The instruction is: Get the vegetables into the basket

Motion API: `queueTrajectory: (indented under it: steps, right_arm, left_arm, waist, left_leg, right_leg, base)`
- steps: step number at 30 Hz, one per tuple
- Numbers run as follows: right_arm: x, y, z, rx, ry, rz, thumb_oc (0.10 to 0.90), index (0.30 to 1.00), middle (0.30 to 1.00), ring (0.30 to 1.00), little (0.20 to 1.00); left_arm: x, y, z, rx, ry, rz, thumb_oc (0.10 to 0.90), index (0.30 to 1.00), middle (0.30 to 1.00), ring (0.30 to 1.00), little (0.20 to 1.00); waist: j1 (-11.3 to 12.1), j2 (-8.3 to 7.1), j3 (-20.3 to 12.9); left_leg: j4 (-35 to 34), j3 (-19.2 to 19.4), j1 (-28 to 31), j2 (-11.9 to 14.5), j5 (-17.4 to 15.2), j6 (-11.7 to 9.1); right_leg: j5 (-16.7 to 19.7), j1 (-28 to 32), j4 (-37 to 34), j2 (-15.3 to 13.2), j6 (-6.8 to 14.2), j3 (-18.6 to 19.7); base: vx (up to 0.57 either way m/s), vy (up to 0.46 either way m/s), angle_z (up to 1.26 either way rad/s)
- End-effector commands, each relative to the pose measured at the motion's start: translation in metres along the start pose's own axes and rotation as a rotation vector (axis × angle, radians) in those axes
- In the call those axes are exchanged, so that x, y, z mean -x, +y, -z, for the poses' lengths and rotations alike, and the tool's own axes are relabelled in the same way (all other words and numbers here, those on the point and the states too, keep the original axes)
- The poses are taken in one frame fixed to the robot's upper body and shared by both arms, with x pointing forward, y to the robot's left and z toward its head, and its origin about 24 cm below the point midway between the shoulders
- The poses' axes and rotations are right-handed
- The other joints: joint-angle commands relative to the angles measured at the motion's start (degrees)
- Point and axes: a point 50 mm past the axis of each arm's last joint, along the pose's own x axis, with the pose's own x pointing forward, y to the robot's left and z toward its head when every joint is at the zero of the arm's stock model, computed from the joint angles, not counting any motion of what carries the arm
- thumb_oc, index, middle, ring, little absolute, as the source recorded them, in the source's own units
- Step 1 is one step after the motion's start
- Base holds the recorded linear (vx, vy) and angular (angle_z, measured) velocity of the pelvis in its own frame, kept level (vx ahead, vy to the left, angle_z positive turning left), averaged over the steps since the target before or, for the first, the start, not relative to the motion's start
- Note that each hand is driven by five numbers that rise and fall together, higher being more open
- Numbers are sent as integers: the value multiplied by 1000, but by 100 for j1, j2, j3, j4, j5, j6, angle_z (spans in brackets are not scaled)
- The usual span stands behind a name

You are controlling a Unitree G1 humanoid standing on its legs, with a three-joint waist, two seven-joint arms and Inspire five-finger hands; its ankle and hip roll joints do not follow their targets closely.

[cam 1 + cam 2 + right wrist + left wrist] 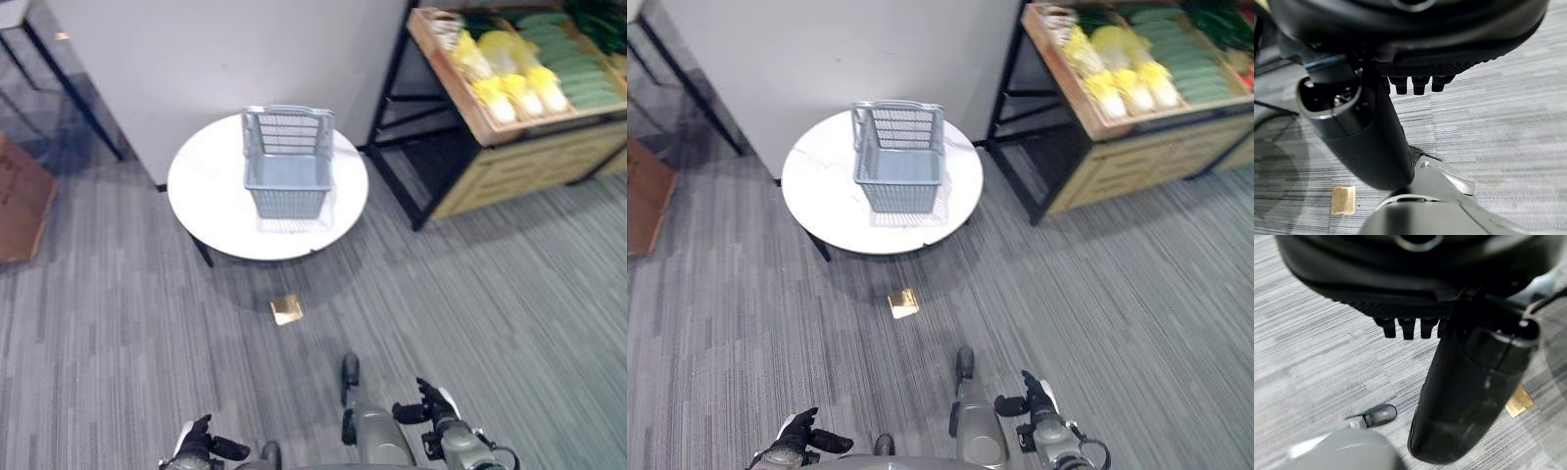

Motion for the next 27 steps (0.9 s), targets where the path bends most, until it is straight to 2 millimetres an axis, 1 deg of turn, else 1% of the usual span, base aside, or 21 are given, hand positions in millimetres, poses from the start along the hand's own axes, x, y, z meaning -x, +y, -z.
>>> queueTrajectory:
  steps: [1,2,3,4,5,7,8,9,10,12,14,15,16,17,18,19,21,22,23,24,27]
  right_arm:
    - [3,3,9,23,7,-16,900,1000,1000,1000,1000]
    - [3,-1,10,28,5,-10,900,1000,1000,1000,1000]
    - [3,-1,10,28,5,-10,900,1000,1000,1000,1000]
    - [3,-3,9,28,-1,-5,900,1000,1000,1000,1000]
    - [2,-8,8,33,-3,6,900,1000,1000,1000,1000]
    - [2,-14,10,27,6,28,900,1000,1000,1000,1000]
    - [2,-14,10,27,5,28,900,1000,1000,1000,1000]
    - [2,-17,12,25,17,41,900,1000,1000,1000,1000]
    - [3,-21,18,12,44,61,900,1000,1000,1000,1000]
    - [3,-22,21,9,57,70,900,1000,1000,1000,1000]
    - [4,-22,23,26,62,69,900,1000,1000,1000,1000]
    - [4,-21,23,36,62,68,900,1000,1000,1000,1000]
    - [4,-22,24,39,65,69,900,1000,1000,1000,1000]
    - [5,-23,25,27,66,75,900,1000,1000,1000,1000]
    - [5,-24,25,9,71,81,900,1000,1000,1000,1000]
    - [5,-23,27,-2,78,82,900,1000,1000,1000,1000]
    - [6,-23,31,-5,96,86,900,1000,1000,1000,1000]
    - [6,-23,32,-4,106,85,900,1000,1000,1000,1000]
    - [6,-20,34,-16,112,77,900,1000,1000,1000,1000]
    - [6,-20,34,-16,112,77,900,1000,1000,1000,1000]
    - [5,-11,28,-15,92,52,900,1000,1000,1000,1000]
  left_arm:
    - [-2,9,-6,-23,-29,-22,900,1000,1000,1000,1000]
    - [-2,9,-4,-30,-21,-21,900,1000,1000,1000,1000]
    - [-2,9,-4,-30,-21,-20,900,1000,1000,1000,1000]
    - [-2,9,-6,-26,-32,-21,900,1000,1000,1000,1000]
    - [-2,9,-14,-1,-57,-24,900,1000,1000,1000,1000]
    - [-3,10,-23,3,-85,-27,900,1000,1000,1000,1000]
    - [-3,10,-23,3,-85,-27,900,1000,1000,1000,1000]
    - [-4,10,-29,2,-102,-34,900,1000,1000,1000,1000]
    - [-4,10,-35,3,-123,-31,900,1000,1000,1000,1000]
    - [-4,11,-34,-6,-126,-41,900,1000,1000,1000,1000]
    - [-4,11,-31,-22,-122,-45,900,1000,1000,1000,1000]
    - [-3,11,-28,-42,-114,-46,900,1000,1000,1000,1000]
    - [-3,10,-25,-57,-109,-44,900,1000,1000,1000,1000]
    - [-3,9,-22,-80,-105,-42,900,1000,1000,1000,1000]
    - [-2,10,-18,-83,-93,-44,900,1000,1000,1000,1000]
    - [-2,11,-15,-78,-79,-47,900,1000,1000,1000,1000]
    - [-3,14,-19,-94,-90,-50,900,1000,1000,1000,1000]
    - [-3,15,-20,-103,-95,-47,900,1000,1000,1000,1000]
    - [-4,19,-23,-116,-103,-48,900,1000,1000,1000,1000]
    - [-4,19,-23,-116,-103,-48,900,1000,1000,1000,1000]
    - [-4,23,-24,-117,-107,-55,900,1000,1000,1000,1000]
  waist:
    - [-139,-187,-10]
    - [-168,-151,-66]
    - [-173,-143,-67]
    - [-163,-149,-56]
    - [-124,-182,8]
    - [-43,-285,109]
    - [-47,-278,113]
    - [-24,-317,165]
    - [41,-365,168]
    - [114,-328,121]
    - [175,-234,83]
    - [206,-153,53]
    - [226,-128,48]
    - [216,-100,13]
    - [201,-86,1]
    - [182,-79,-15]
    - [147,-81,-31]
    - [144,-97,-37]
    - [129,-159,-27]
    - [134,-162,-27]
    - [129,-225,-32]
  left_leg:
    - [517,231,-224,-118,100,-13]
    - [955,194,-289,-27,319,-179]
    - [970,188,-297,-18,308,-184]
    - [1459,162,-464,5,533,-299]
    - [2171,83,-769,15,772,-413]
    - [2770,-2,-1238,-69,1009,-459]
    - [2798,-10,-1253,-63,995,-460]
    - [2843,88,-1491,-13,991,-425]
    - [2556,284,-1895,122,888,-319]
    - [1737,320,-1999,275,789,-260]
    - [1032,240,-1956,461,1019,-300]
    - [634,166,-2077,639,1396,-373]
    - [468,125,-2091,704,1538,-413]
    - [468,132,-2129,705,1581,-416]
    - [478,192,-2023,661,1451,-380]
    - [433,234,-1954,615,1447,-365]
    - [434,333,-1906,448,1362,-296]
    - [467,353,-1877,350,1256,-226]
    - [612,466,-1878,206,1099,-128]
    - [619,471,-1880,204,1093,-125]
    - [714,615,-1893,46,942,-2]
  right_leg:
    - [-305,65,351,-321,610,106]
    - [-490,150,430,-188,477,97]
    - [-494,151,431,-182,473,89]
    - [-584,229,461,-121,376,92]
    - [-662,343,477,-69,267,123]
    - [-743,529,426,-128,169,126]
    - [-745,529,428,-123,168,118]
    - [-781,634,392,-165,152,99]
    - [-854,837,286,-228,182,50]
    - [-958,977,197,-215,262,98]
    - [-1080,1074,207,-189,302,183]
    - [-1149,1136,215,-155,329,243]
    - [-1197,1212,223,-173,349,299]
    - [-1255,1322,231,-225,385,363]
    - [-1295,1347,290,-237,405,456]
    - [-1261,1345,315,-292,438,484]
    - [-1171,1326,402,-423,521,528]
    - [-1099,1297,459,-498,566,607]
    - [-885,1290,530,-635,650,694]
    - [-885,1288,530,-638,652,700]
    - [-458,1195,590,-780,745,787]
  base:
    - [306,-237,16]
    - [234,-187,7]
    - [232,-202,5]
    - [147,-182,-1]
    - [178,-221,-3]
    - [104,-148,0]
    - [91,-114,-2]
    - [165,-94,-13]
    - [255,-86,5]
    - [274,46,57]
    - [254,156,7]
    - [243,188,-48]
    - [283,221,-65]
    - [277,223,-77]
    - [252,240,-65]
    - [195,256,-52]
    - [163,282,-46]
    - [198,363,-19]
    - [147,268,2]
    - [127,253,16]
    - [81,176,5]
